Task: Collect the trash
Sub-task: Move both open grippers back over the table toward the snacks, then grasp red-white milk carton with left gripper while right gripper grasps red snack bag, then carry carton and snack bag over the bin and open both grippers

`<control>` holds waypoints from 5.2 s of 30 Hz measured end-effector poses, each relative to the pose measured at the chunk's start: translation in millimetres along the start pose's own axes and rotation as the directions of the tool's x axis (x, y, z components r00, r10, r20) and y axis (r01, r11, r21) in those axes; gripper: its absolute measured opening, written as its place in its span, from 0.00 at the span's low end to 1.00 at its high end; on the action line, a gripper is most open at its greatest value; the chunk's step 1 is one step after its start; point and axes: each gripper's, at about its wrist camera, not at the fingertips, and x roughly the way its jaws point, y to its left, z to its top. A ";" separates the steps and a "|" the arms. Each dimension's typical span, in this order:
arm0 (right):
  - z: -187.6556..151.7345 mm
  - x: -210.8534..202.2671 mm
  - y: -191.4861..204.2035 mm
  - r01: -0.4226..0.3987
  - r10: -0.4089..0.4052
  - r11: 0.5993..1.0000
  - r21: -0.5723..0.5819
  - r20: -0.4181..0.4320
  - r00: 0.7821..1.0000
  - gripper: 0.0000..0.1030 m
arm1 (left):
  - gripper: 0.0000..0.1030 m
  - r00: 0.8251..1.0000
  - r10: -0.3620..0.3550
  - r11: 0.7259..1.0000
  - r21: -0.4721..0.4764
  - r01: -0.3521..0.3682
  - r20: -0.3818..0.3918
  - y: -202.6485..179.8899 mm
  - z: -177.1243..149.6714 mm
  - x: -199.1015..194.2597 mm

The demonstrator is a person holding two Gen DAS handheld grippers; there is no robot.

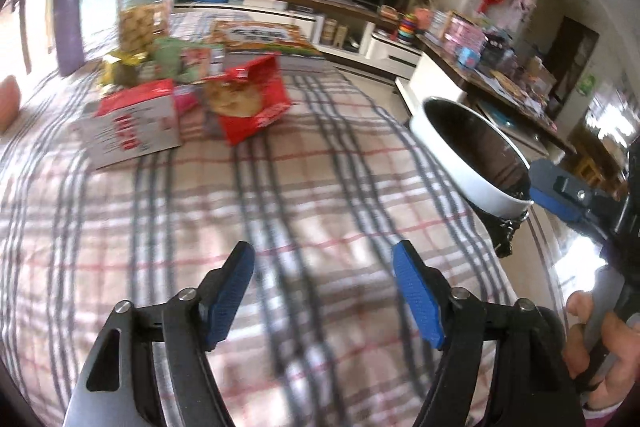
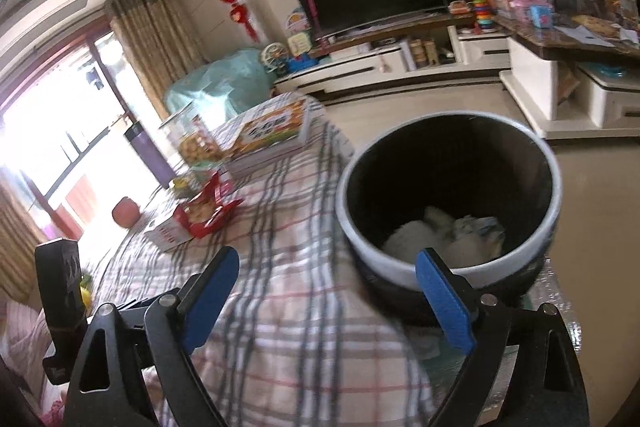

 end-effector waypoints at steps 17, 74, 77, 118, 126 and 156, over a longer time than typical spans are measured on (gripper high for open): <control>-14.9 54.7 78.4 -0.136 0.127 0.985 -0.101 -0.096 0.987 0.91 | 0.72 0.990 0.139 0.981 -0.139 -0.135 0.025 60.2 -30.7 -61.2; 18.1 143.6 93.6 -0.188 0.172 0.980 -0.062 -0.198 0.965 0.11 | 0.36 0.997 0.083 0.995 0.055 -0.083 0.003 96.9 46.4 19.4; 13.5 129.1 87.4 -0.184 0.171 0.981 -0.060 -0.180 0.969 0.11 | 0.35 0.996 0.084 0.996 0.022 -0.085 0.028 88.2 38.1 8.2; 0.7 -1.6 -29.8 -0.002 0.002 0.997 0.081 -0.002 1.000 0.11 | 0.35 0.998 -0.068 0.989 0.133 0.065 0.015 -54.6 27.0 19.2; 2.9 -8.2 -46.0 0.028 -0.028 0.995 0.096 0.001 1.000 0.11 | 0.35 0.997 -0.083 0.983 0.161 0.082 -0.001 -76.5 32.8 30.4; 21.4 -14.7 -77.9 0.108 -0.110 0.989 0.098 0.008 0.994 0.10 | 0.35 0.996 -0.092 0.965 0.246 0.091 -0.004 -122.0 59.0 59.3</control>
